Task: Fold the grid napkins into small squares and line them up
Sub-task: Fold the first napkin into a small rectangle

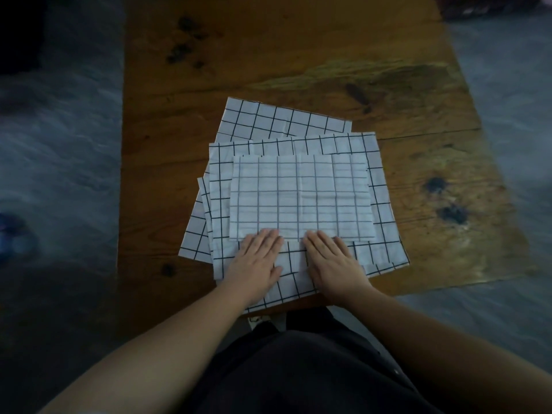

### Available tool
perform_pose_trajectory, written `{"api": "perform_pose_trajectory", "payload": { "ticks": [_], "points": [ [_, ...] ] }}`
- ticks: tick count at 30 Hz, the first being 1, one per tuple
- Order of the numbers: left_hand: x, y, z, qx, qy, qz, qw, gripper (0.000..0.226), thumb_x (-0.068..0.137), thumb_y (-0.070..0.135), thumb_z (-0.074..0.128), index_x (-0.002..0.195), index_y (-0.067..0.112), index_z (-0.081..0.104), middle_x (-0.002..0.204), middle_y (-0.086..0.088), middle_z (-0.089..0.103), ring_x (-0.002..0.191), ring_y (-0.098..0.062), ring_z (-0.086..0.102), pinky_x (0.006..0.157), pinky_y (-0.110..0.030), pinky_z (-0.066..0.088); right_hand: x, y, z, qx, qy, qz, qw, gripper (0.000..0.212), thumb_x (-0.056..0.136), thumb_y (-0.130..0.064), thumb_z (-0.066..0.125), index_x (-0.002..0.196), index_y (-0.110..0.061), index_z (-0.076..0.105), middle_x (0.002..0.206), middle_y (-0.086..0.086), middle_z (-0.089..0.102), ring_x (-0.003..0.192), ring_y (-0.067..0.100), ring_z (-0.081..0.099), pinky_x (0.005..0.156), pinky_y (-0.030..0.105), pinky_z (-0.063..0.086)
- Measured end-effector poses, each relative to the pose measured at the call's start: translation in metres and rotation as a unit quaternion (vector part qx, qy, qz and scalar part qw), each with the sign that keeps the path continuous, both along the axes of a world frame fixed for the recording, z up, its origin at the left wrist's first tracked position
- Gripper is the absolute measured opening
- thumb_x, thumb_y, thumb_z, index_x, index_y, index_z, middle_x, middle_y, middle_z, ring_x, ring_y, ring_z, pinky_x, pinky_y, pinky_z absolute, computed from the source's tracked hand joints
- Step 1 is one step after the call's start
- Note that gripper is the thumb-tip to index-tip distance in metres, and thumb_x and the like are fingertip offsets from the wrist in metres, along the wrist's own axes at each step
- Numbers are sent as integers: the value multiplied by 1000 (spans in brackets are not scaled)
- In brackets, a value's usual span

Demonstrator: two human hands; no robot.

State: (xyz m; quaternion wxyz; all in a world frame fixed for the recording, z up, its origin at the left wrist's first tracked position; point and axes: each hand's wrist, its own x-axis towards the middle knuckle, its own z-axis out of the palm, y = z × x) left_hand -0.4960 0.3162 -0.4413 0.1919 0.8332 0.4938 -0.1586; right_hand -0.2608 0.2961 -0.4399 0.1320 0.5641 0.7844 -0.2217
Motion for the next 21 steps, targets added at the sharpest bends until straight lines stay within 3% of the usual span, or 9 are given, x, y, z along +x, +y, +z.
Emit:
{"api": "perform_pose_trajectory", "payload": {
  "ticks": [4, 9, 12, 15, 18, 21],
  "points": [
    [-35, -5, 2, -4, 14, 19, 1000, 66, 106, 52, 10, 156, 21, -19, 164, -1, -26, 150, -18, -28, 124, -41, -13, 38, -9, 4, -4, -14, -50, 999, 62, 106, -51, 9, 160, -25, -9, 166, -8, -15, 152, 10, -21, 125, 38, -12],
    [-65, -12, 4, 2, 19, 62, 998, 66, 103, 52, 6, 158, 20, -13, 165, -1, -18, 151, -16, -22, 122, -37, -11, 77, -24, 11, -2, -26, -127, 992, 61, 108, -46, 15, 161, -24, -2, 168, -7, -6, 154, 11, -14, 125, 37, -9],
    [-59, -14, 6, 13, -3, 97, 995, 68, 102, 51, 8, 161, 17, 2, 169, -4, -3, 154, -17, -13, 124, -39, -7, 75, -19, 16, 35, 5, -169, 985, 54, 107, -39, 28, 159, -24, 27, 167, -5, 21, 155, 15, 12, 127, 46, 7],
    [-40, -11, 15, 52, -40, 152, 986, 62, 104, 42, 25, 159, 13, 23, 167, -7, 20, 156, -21, 1, 126, -43, 1, 67, 4, 25, 86, 46, -202, 975, 39, 102, -29, 43, 139, -23, 54, 146, -4, 51, 140, 18, 40, 120, 47, 26],
    [-14, 3, 24, 48, -97, 173, 979, 54, 104, 30, 37, 156, 16, 31, 164, -2, 26, 155, -19, 7, 126, -42, 11, 59, 37, 33, 72, 112, -250, 959, 35, 98, -15, 52, 132, -18, 57, 135, -1, 54, 128, 20, 45, 108, 40, 41],
    [15, 24, 27, 39, -141, 132, 980, 53, 102, 20, 43, 154, 16, 34, 160, -1, 32, 150, -19, 18, 124, -41, 21, 56, 71, 40, 34, 184, -406, 894, 40, 97, -8, 55, 136, -17, 53, 138, 3, 48, 125, 22, 45, 101, 41, 48]
  ]
}}
